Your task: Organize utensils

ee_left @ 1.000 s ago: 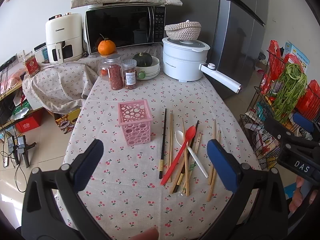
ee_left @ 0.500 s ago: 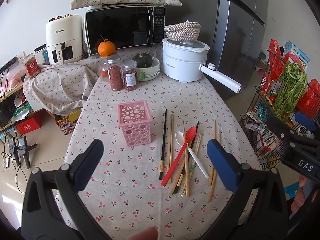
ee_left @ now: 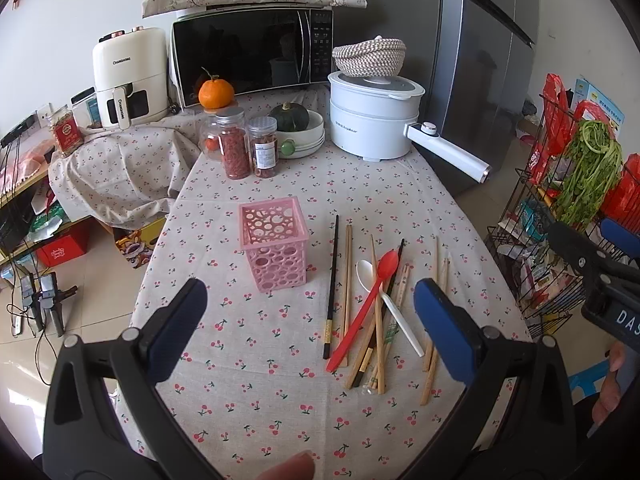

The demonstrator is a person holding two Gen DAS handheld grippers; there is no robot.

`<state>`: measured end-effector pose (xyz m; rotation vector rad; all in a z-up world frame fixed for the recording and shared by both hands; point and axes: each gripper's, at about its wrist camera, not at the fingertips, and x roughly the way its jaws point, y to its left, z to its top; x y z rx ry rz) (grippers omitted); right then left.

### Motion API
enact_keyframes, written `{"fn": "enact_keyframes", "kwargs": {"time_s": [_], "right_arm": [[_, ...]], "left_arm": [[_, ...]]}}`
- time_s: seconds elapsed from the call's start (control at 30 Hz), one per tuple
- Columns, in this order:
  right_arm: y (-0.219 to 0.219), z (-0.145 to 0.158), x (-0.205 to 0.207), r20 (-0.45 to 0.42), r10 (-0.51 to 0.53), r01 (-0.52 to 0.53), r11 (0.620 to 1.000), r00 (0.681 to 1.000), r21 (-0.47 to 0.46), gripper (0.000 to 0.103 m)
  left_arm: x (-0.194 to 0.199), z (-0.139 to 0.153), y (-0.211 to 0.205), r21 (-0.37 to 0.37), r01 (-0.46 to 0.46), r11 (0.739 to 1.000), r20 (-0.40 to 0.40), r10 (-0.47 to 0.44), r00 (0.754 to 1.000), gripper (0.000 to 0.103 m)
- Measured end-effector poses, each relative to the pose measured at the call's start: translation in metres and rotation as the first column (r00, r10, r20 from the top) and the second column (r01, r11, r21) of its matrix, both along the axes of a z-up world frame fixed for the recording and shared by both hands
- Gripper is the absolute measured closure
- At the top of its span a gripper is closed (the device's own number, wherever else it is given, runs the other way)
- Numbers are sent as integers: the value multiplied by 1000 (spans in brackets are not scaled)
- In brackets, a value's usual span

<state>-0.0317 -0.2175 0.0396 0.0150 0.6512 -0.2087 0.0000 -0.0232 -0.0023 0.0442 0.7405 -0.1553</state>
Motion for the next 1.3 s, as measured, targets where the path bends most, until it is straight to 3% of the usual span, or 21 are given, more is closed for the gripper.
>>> {"fn": "enact_keyframes", "kwargs": {"time_s": [0.43, 0.87, 1.07, 1.3], "right_arm": [[-3, 0, -1, 0, -2, 2, 1000, 1000, 0, 0], [-2, 2, -1, 2, 3, -3, 1000, 1000, 4, 0], [-5, 3, 6, -24, 31, -30, 998, 999, 51, 0], [-24, -6, 48, -159, 75, -47, 983, 984, 175, 0]], "left_arm": [[1, -1, 2, 2, -4, 1000, 1, 4, 1000, 0], [-3, 6, 2, 0, -21, 1000, 61, 21, 998, 0], [2, 6, 3, 10, -33, 999, 103, 32, 994, 0], [52, 0, 15, -18, 43, 999, -49, -43, 998, 0]]}}
